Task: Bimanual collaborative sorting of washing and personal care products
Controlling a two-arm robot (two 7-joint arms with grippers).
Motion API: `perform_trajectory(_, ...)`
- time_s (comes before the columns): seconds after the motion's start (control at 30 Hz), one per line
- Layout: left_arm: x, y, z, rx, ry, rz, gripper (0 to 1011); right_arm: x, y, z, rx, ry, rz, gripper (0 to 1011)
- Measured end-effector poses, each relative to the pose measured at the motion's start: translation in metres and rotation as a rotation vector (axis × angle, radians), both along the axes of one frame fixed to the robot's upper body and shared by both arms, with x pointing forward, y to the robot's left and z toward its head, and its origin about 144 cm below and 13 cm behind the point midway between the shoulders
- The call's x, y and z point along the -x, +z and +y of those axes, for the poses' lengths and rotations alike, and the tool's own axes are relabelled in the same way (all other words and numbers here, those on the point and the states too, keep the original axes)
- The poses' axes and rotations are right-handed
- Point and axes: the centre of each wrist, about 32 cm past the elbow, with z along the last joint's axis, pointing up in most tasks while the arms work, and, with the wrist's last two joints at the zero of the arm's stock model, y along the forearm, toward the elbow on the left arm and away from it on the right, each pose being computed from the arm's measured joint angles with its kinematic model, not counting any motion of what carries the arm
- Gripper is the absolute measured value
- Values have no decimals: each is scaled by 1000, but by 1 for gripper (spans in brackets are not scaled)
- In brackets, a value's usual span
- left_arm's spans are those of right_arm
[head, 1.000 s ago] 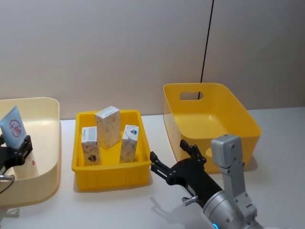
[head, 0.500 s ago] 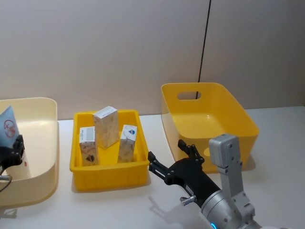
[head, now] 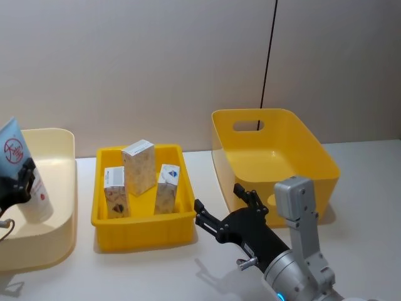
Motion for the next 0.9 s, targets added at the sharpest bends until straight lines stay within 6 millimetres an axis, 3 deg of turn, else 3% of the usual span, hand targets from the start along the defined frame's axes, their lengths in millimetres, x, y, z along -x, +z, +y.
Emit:
perform_trajectory(0.5, 2, 18, 16, 89, -200, -143, 285, 0, 0, 0, 0, 0, 0, 1001)
perform_trajectory(0.9, 0, 26, 15, 78, -388, -182, 285, 0, 0, 0, 0, 0, 0, 1001)
